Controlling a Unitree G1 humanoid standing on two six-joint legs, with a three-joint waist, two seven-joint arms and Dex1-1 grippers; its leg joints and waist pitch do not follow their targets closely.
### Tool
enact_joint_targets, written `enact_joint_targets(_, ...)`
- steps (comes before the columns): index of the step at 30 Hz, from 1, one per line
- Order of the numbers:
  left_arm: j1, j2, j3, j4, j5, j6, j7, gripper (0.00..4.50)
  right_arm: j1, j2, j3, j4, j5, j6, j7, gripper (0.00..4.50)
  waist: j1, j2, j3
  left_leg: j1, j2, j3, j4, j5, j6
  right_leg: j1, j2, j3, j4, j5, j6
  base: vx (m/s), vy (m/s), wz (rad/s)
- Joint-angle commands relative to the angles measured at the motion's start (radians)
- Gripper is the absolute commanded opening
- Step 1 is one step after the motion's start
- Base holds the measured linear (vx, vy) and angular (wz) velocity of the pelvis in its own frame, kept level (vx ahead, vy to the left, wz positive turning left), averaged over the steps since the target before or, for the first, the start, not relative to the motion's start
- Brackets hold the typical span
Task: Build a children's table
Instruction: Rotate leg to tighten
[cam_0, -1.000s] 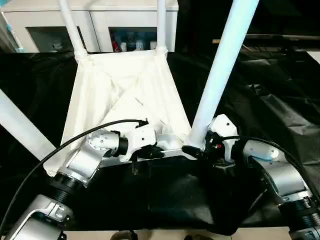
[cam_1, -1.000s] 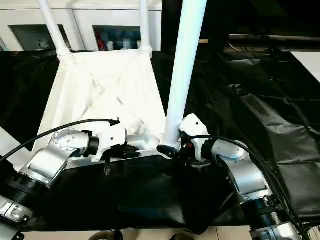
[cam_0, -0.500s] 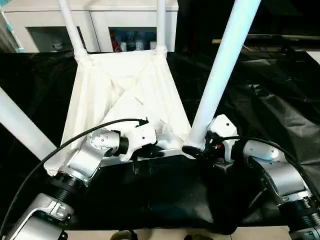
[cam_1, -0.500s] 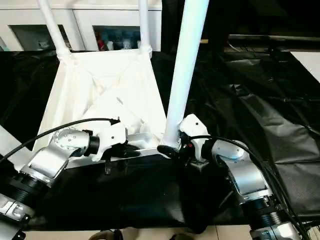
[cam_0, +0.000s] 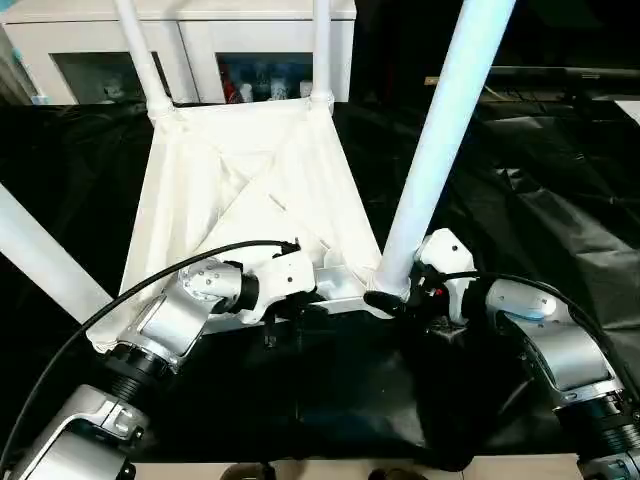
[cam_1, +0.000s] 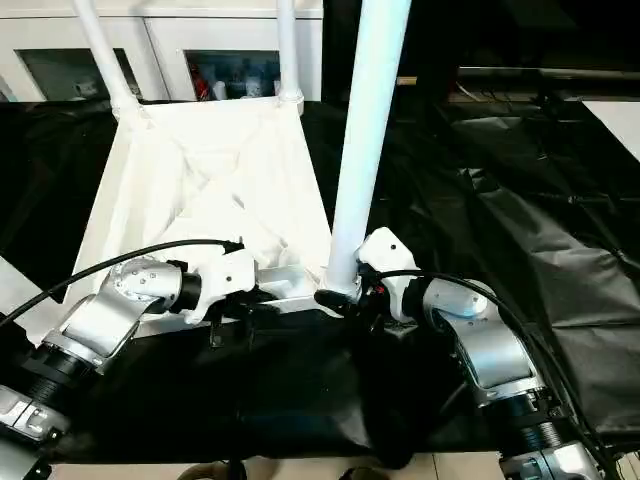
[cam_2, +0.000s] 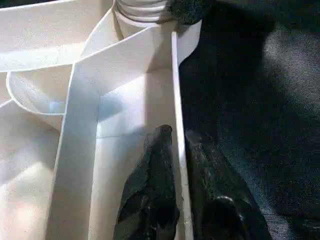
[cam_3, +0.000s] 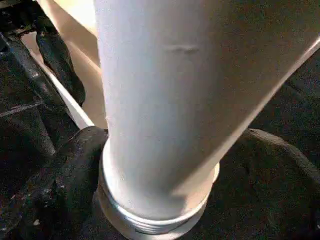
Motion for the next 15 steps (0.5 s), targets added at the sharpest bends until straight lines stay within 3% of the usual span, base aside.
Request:
enact_joint_targets(1,0.031,-0.011,-0.018,0.054,0.01,0.009,0.029,0.24,-0.006,0.0,0.004,0.009,-0.003,-0.011,0.01,4.48,-0.003,-0.009,-0.042,0.023,0.044,-0.025,-0.075,-0.29,0.021,0.023,-0.076,0.049,-0.101,-0.349,-0.168,0.0,0.0,0.0)
enact_joint_targets(10,0.042,-0.012,-0.025,0.048,0.004,0.013,0.012,0.04,-0.01,0.001,0.005,0.015,-0.001,-0.011,0.014,4.48,-0.004,-0.011,-0.042,0.02,0.044,-0.023,-0.074,-0.264,0.032,0.026,-0.076,0.049,-0.098,-0.313,-0.176,0.0,0.0,0.0)
enact_joint_targets(15,0.047,-0.015,-0.016,0.045,-0.001,0.013,0.006,0.04,-0.014,0.007,-0.004,0.025,0.013,-0.009,0.019,4.48,-0.005,-0.011,-0.04,0.02,0.045,-0.024,-0.076,-0.276,0.03,0.024,-0.077,0.049,-0.101,-0.345,-0.172,0.0,0.0,0.0)
